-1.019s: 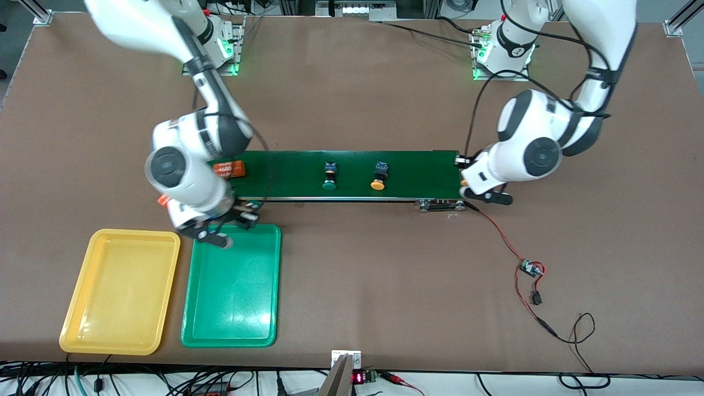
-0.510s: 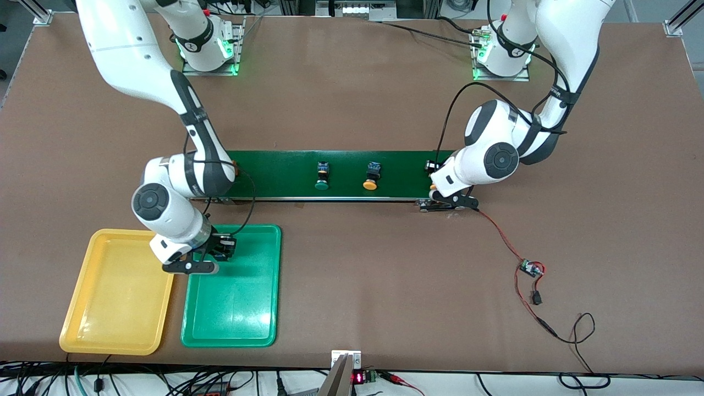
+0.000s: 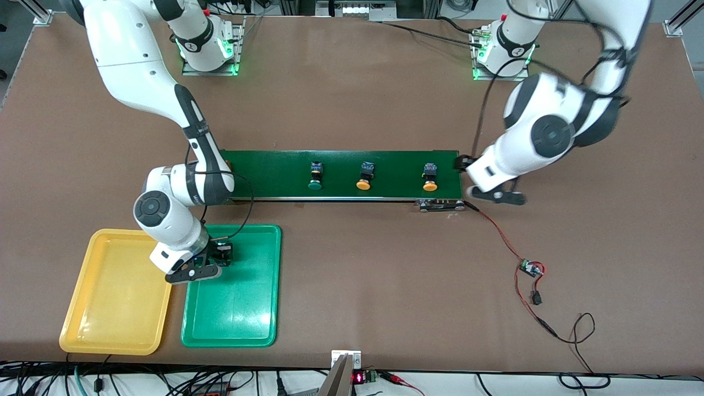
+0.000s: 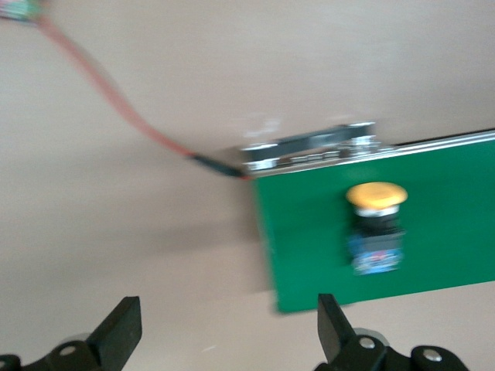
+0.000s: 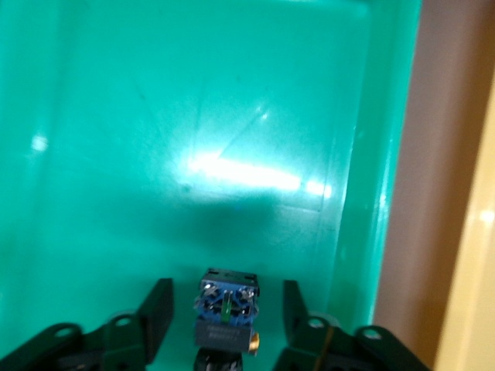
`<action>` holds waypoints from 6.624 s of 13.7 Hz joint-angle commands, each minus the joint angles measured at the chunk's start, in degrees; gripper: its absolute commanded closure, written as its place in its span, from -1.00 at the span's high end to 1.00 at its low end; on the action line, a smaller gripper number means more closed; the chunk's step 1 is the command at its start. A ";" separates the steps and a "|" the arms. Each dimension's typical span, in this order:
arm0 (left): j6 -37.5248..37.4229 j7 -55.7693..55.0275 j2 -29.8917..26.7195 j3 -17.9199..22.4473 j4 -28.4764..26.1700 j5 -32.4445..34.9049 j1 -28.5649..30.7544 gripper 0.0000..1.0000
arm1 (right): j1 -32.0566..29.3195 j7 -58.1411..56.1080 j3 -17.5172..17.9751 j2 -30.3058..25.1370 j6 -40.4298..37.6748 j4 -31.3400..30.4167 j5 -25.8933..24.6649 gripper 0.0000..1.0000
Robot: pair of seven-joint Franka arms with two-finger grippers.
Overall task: Sort buttons by color to trays
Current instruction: 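Release the green button in the green tray and return the right gripper, then grasp the next green button on the belt with the right gripper, then carry the green button into the green tray with the right gripper, then return the right gripper to the belt and grasp a yellow button, then carry the yellow button over the yellow tray with the right gripper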
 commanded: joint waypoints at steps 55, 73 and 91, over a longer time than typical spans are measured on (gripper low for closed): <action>-31.09 9.20 -11.42 10.77 23.82 3.29 -0.64 1.00 | 6.22 14.58 1.81 -2.79 -11.99 3.53 2.24 1.00; -31.26 9.73 -11.42 11.03 23.82 1.19 0.24 1.00 | 17.82 38.84 6.03 -21.52 -4.48 -30.65 5.05 1.00; -31.26 9.64 -11.42 10.85 23.82 1.09 0.15 1.00 | -4.30 14.63 2.69 -15.47 -13.17 -9.84 -7.42 -1.00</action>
